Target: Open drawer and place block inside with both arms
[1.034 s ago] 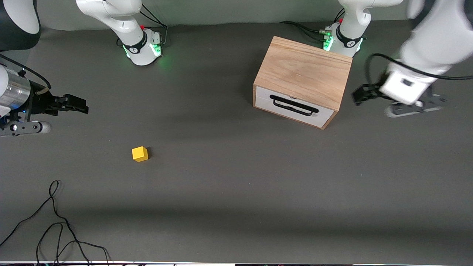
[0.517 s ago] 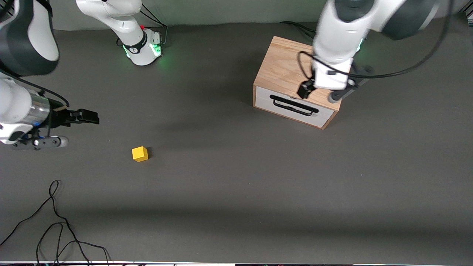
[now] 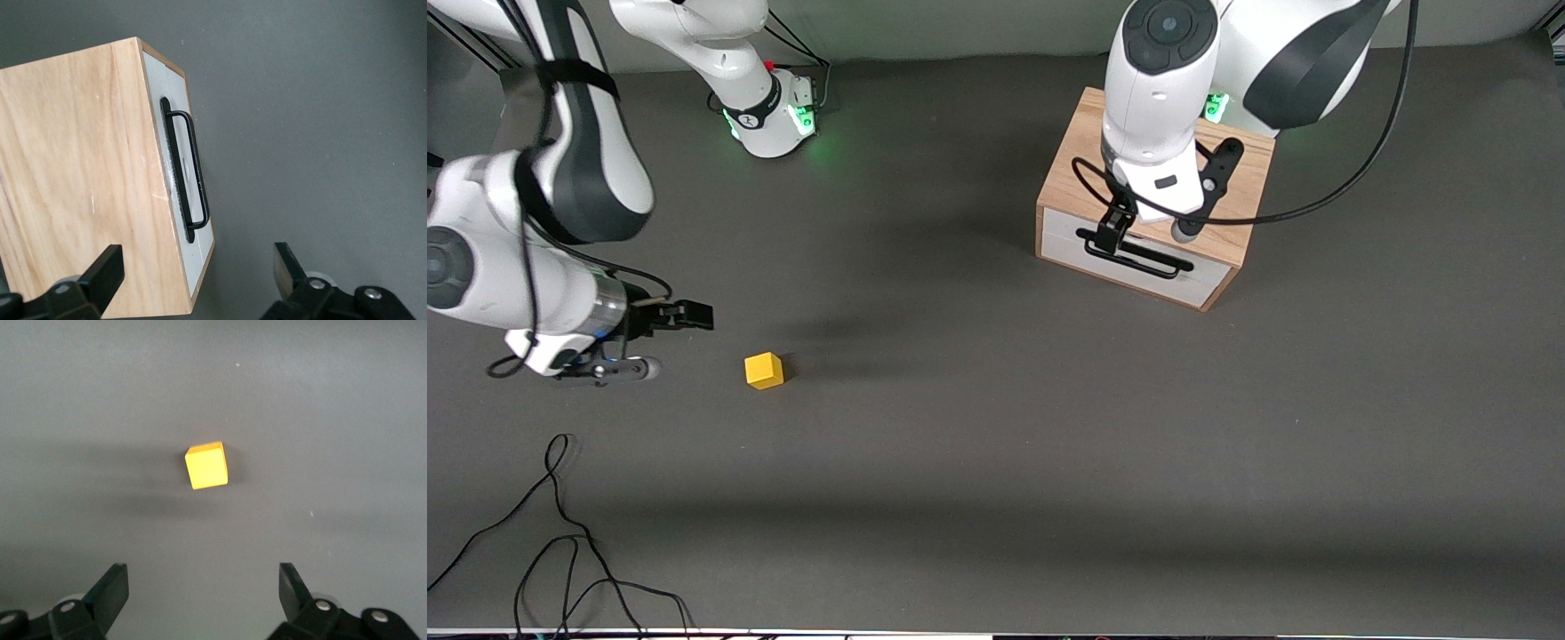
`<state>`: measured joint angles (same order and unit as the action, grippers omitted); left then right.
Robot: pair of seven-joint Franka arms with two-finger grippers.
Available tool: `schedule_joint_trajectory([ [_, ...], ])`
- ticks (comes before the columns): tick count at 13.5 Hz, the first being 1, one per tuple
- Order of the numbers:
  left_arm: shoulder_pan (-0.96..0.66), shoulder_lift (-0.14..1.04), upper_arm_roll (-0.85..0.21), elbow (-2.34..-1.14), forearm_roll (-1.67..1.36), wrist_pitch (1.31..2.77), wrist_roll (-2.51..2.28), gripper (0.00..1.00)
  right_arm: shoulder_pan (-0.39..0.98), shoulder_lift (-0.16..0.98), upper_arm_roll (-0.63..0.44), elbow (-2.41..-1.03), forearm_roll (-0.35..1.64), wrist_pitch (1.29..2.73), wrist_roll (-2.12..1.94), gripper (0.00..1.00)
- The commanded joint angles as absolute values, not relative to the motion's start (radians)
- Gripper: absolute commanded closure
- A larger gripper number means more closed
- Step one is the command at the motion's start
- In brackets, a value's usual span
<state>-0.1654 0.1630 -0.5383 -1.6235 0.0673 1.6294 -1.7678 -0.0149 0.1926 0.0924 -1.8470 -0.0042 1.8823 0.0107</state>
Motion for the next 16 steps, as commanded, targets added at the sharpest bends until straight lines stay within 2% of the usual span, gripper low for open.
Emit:
schedule_joint_trajectory([
  [1,-0.163,0.202,-0.528,-1.637,0.083,1.670,-1.799,0.00,-0.014,0.133,0.083,-2.044,-0.002,2.085,-0.025,0.00],
  [5,-0.158,0.213,-0.525,-1.791,0.089,1.810,-1.798,0.00,-0.014,0.188,0.083,-2.163,-0.002,2.325,-0.026,0.00],
  [9,-0.161,0.307,-0.515,-1.810,0.126,1.825,-1.792,0.00,-0.008,0.284,0.083,-2.194,-0.003,2.494,-0.037,0.00],
  [16,-0.161,0.368,-0.515,-1.810,0.152,1.855,-1.792,0.00,-0.003,0.431,0.084,-2.183,-0.006,2.706,-0.041,0.00],
])
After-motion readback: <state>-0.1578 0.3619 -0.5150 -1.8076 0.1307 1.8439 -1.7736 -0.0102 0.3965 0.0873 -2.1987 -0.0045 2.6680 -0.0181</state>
